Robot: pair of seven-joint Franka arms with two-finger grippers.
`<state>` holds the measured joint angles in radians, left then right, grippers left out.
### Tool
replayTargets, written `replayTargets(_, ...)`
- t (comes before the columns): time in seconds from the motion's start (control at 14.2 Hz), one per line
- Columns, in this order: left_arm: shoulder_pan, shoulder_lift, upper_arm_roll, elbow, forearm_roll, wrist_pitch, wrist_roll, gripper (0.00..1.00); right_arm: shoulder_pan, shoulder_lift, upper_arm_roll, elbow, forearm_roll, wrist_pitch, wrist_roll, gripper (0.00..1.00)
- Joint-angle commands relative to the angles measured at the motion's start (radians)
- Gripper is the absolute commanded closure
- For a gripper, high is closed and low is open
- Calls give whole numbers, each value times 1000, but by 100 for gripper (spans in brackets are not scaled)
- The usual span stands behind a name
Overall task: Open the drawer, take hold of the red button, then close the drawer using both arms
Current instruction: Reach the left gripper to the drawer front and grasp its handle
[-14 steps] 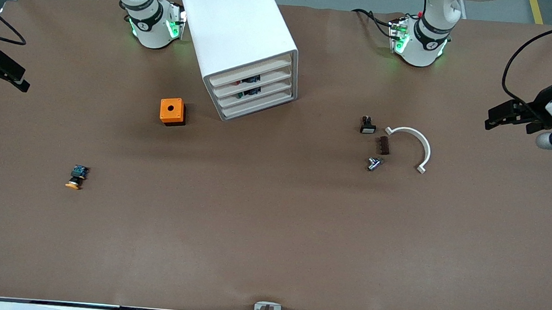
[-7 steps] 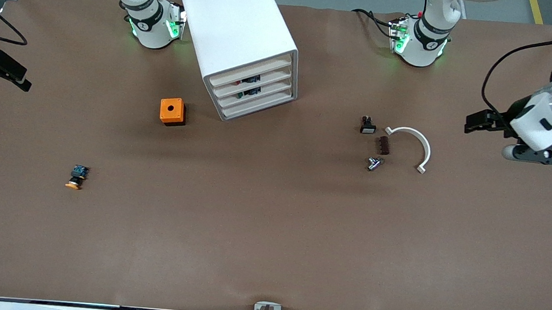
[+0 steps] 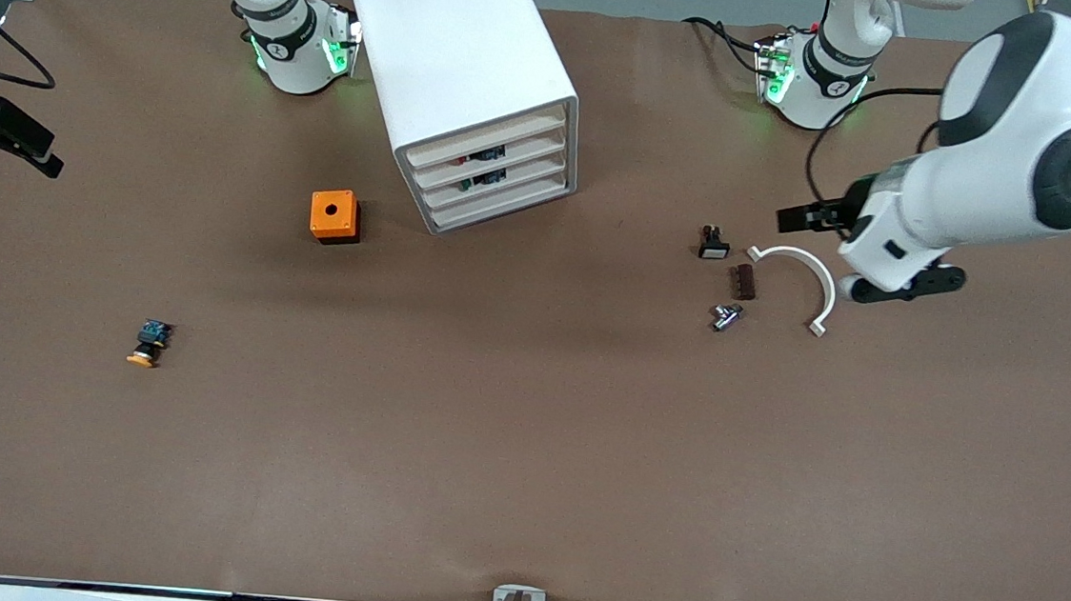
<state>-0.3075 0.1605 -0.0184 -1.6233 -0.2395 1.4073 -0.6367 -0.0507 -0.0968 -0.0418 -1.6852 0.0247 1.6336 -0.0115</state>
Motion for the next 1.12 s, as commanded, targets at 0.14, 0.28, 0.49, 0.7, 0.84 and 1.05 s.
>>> replayTargets(0.14, -62, 177, 0, 80, -193, -24, -442, 0, 41, -3, -3, -8, -3, -9, 106, 0)
replayTargets(0.28, -65, 250, -40, 97, -242, -22, -572, 0, 54, -3, -3, -13, -3, -9, 145, 0)
replayTargets(0.49, -61, 367, -113, 131, -306, -22, -789, 0, 98, -1, -3, -14, -2, -29, 275, 0)
replayTargets(0.7, -18, 489, -190, 178, -398, -21, -983, 0, 135, 3, -1, -14, 0, -38, 387, 0)
replayTargets(0.84, -13, 560, -216, 207, -414, 15, -1142, 0, 159, 3, -1, -18, 3, -41, 482, 0)
replayTargets(1.05, 2, 657, -261, 246, -477, 32, -1309, 0, 178, 3, -1, -19, 37, -63, 586, 0)
